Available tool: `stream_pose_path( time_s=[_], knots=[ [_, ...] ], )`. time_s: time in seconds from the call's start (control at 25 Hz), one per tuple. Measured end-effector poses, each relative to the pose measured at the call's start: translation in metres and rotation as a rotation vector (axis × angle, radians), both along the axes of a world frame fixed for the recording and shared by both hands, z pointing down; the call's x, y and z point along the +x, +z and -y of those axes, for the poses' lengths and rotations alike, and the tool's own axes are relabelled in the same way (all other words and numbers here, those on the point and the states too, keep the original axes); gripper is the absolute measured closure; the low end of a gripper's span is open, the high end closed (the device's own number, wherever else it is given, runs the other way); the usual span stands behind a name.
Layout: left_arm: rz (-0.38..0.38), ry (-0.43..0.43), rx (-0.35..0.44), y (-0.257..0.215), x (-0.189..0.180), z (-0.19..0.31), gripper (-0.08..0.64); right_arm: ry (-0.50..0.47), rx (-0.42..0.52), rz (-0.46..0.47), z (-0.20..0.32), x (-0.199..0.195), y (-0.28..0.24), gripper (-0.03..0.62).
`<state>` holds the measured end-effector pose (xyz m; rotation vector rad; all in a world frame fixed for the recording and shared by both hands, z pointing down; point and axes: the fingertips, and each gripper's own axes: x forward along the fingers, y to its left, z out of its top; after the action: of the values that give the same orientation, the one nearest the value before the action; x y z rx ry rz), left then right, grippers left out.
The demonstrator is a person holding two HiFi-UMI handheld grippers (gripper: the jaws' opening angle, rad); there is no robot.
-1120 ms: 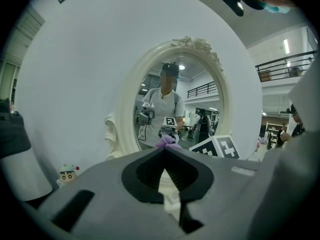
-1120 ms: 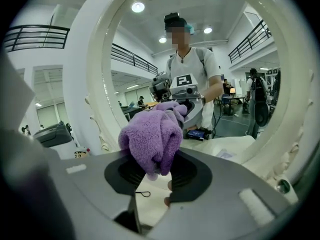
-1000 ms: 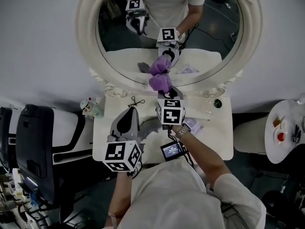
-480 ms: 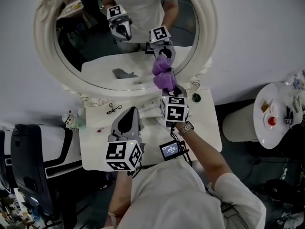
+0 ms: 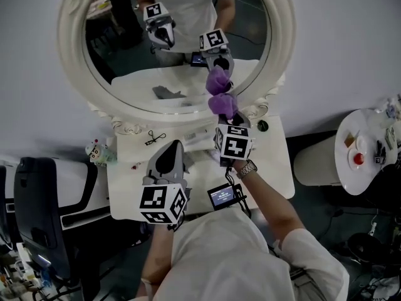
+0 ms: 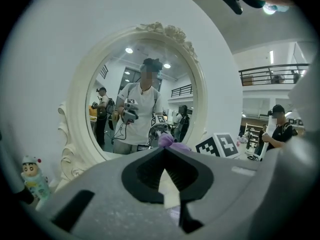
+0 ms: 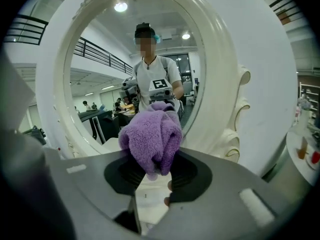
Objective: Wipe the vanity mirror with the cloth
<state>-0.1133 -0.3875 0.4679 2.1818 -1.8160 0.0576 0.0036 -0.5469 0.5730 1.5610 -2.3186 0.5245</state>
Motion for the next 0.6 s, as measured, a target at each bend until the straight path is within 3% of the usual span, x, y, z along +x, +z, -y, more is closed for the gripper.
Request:
stream_pose_path(
  time_s=[0.24, 0.6],
  knots=[
    [-0.009, -0.069, 0.005, -0.004, -0.053, -0.026, 0.558, -0.117, -0.012, -0.017, -0.033, -0.082, 0.007, 0.472],
    [0.013, -0.265, -0.026, 0.002, -0.142, -0.082, 0.558, -0.297, -0.054, -0.016, -0.071, -0.200, 0.027, 0.472]
  ],
)
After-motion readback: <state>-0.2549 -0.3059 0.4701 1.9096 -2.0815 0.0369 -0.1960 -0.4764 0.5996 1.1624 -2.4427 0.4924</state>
